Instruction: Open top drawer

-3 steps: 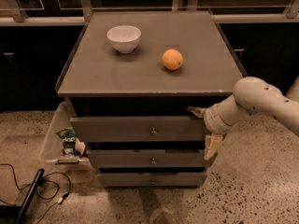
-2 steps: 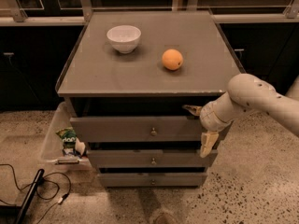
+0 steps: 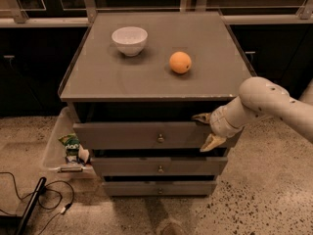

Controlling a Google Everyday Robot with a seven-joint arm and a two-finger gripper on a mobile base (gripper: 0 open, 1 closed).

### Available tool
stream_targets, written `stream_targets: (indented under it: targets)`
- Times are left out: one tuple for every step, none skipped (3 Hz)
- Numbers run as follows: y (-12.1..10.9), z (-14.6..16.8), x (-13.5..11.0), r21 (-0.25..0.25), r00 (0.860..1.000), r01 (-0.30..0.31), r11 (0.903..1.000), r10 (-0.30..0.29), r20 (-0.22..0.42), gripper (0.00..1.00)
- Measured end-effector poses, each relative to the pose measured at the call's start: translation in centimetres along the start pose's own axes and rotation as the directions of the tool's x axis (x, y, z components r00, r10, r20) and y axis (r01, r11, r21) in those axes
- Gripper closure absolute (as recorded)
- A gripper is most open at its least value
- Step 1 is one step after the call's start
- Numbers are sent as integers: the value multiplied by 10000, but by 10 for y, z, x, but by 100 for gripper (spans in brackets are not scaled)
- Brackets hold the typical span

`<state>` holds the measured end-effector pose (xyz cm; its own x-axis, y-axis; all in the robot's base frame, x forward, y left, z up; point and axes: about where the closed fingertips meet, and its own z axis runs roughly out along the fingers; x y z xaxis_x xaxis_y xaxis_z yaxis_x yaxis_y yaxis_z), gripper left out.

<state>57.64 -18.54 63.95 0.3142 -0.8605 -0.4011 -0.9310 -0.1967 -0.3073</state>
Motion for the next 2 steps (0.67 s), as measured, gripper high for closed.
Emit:
stream_targets:
  targets:
    - [0,0,0,-1,10000,0,10000,0,0,65]
    - [0,0,0,-1,10000,0,10000,0,0,89]
